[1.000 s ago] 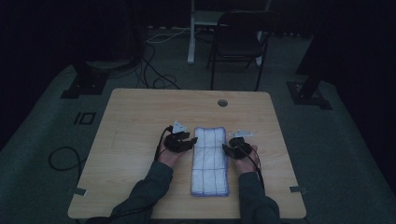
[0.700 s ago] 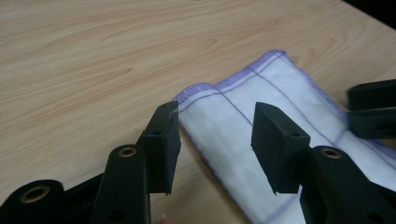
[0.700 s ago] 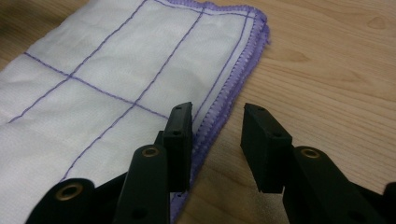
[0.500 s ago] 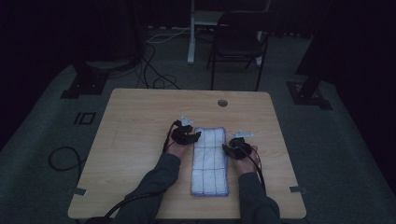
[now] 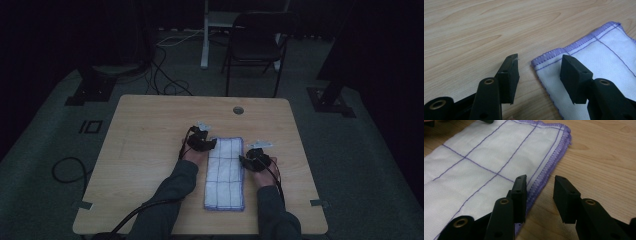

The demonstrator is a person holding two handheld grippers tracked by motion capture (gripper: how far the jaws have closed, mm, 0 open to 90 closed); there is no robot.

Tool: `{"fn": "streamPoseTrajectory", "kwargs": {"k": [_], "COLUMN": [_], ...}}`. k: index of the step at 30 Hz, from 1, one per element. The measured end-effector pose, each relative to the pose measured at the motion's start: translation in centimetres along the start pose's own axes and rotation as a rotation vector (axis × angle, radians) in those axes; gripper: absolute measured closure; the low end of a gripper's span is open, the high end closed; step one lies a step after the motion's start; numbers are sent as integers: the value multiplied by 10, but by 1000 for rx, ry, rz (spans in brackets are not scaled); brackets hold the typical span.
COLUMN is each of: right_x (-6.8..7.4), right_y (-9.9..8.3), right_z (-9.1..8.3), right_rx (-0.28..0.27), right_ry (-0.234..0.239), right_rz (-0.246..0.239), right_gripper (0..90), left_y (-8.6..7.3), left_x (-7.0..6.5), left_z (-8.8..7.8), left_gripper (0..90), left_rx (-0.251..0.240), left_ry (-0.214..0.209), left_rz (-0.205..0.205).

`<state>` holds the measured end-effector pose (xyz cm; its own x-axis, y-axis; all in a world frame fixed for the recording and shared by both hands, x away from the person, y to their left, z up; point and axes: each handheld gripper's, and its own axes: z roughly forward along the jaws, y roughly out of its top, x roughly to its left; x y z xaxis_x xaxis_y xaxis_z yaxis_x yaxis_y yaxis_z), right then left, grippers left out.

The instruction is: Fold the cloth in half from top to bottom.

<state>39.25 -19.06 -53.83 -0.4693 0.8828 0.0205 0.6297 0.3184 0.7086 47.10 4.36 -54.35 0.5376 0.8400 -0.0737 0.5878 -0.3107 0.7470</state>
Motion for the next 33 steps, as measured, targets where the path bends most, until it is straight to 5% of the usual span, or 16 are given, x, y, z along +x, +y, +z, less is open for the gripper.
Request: {"fn": "streamPoseTrajectory", "kwargs": {"k": [15,25,33], "right_x": [-8,-25,-19], "right_y": [21,43,48], "right_z": [10,32,49], "right_rx": [-46,-65,-12], "right_ry": [4,4,-22], "right_rz": [36,132,94], "right_gripper": [629,572,565], "left_y": [2,2,4], "left_x": [-4,-3,-5], "left_z": [-1,0,0], "left_gripper": [774,816,841], "left_rx": [26,28,46], "left_ry": [-46,-60,-54], "left_rz": [-22,-46,-47]}}
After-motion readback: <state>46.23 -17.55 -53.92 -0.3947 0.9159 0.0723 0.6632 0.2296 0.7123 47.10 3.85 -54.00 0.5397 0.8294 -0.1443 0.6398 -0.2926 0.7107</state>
